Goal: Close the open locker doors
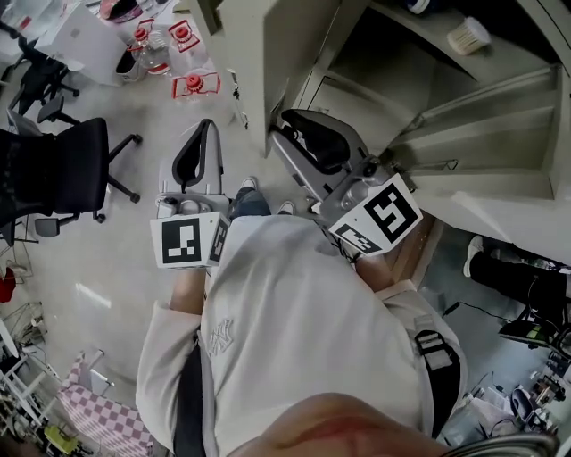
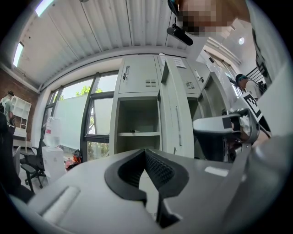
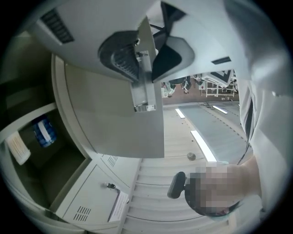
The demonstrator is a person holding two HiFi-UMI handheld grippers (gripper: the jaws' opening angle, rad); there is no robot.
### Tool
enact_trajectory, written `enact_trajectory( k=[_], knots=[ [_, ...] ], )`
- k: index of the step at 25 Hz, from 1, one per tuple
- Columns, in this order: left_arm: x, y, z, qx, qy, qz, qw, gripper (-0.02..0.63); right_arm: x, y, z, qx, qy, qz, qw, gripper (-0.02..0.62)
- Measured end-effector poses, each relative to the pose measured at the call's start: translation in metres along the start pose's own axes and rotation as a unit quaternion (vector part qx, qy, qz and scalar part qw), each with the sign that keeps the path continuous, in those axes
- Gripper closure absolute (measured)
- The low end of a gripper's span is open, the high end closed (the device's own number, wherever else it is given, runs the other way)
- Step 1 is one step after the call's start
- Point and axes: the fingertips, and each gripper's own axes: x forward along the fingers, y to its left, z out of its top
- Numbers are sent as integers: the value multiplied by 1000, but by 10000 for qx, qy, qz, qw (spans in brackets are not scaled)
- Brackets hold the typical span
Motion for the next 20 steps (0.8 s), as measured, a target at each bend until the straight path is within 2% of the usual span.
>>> enact_trajectory(
  k=[7, 11, 20],
  knots=[
    [19, 43, 11, 33, -18, 20, 10000, 604, 54, 4, -7, -463, 263, 78, 9986, 537],
    [32, 71, 16, 82, -40, 23, 10000, 604, 89, -6, -10, -447, 292, 13, 9986, 538],
    [52, 121, 18, 120, -170, -186, 9996, 604, 167, -40, -16, -702, 245, -526, 9958, 561]
  ],
)
